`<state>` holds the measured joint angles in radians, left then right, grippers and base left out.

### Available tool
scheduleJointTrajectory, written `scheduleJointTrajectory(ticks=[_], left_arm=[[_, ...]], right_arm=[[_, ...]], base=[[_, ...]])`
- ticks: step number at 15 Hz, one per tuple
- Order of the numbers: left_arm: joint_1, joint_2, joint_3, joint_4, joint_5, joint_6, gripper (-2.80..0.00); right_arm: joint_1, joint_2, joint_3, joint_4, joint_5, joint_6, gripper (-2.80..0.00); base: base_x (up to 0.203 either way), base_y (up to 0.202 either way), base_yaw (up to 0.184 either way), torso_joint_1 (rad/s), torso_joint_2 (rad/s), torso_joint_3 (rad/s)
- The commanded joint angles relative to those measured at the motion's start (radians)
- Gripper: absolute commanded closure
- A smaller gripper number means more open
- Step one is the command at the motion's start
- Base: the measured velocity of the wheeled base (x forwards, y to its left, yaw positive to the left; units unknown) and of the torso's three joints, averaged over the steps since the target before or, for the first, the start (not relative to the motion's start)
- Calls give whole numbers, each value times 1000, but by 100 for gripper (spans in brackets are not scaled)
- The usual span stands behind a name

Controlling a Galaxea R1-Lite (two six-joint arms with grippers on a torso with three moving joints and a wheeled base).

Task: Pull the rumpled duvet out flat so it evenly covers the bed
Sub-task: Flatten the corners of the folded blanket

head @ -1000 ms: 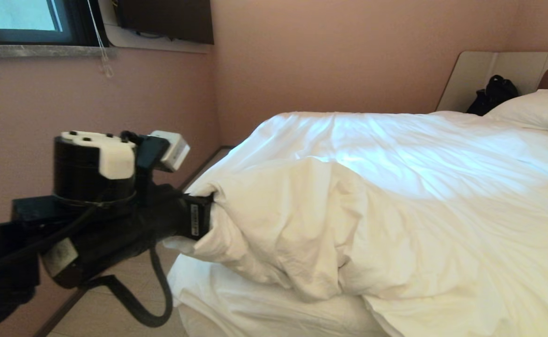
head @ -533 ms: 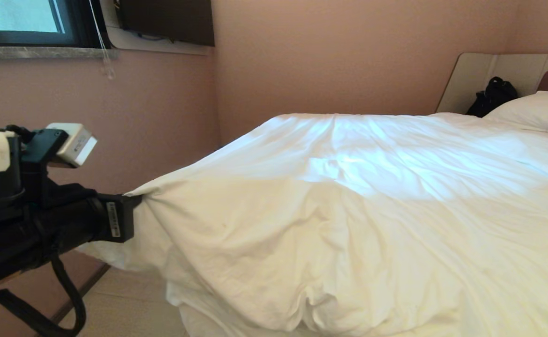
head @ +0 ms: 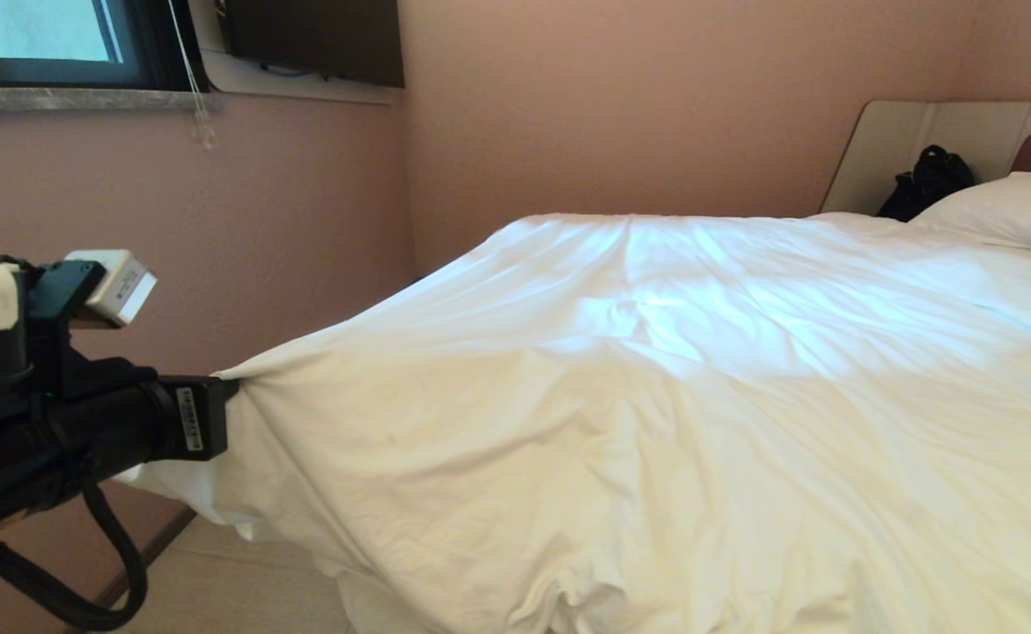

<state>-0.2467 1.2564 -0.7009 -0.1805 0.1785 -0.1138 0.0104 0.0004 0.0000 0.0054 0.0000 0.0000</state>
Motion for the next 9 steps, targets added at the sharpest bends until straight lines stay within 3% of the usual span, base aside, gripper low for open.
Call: scheduleJointTrajectory(ticks=[1,8,9], left_arm=[[17,8,0,1,4,-1,0],[97,98,17,61,10,-4,0],[102,107,16,63,6,-4,-280]], right_arm=[[-1,1,0,1,0,0,0],[0,1,0,1,0,0,0],[0,1,0,1,0,0,0]], base=[[0,0,0,0,0,0],[0,0,0,0,0,0],[0,0,0,0,0,0]])
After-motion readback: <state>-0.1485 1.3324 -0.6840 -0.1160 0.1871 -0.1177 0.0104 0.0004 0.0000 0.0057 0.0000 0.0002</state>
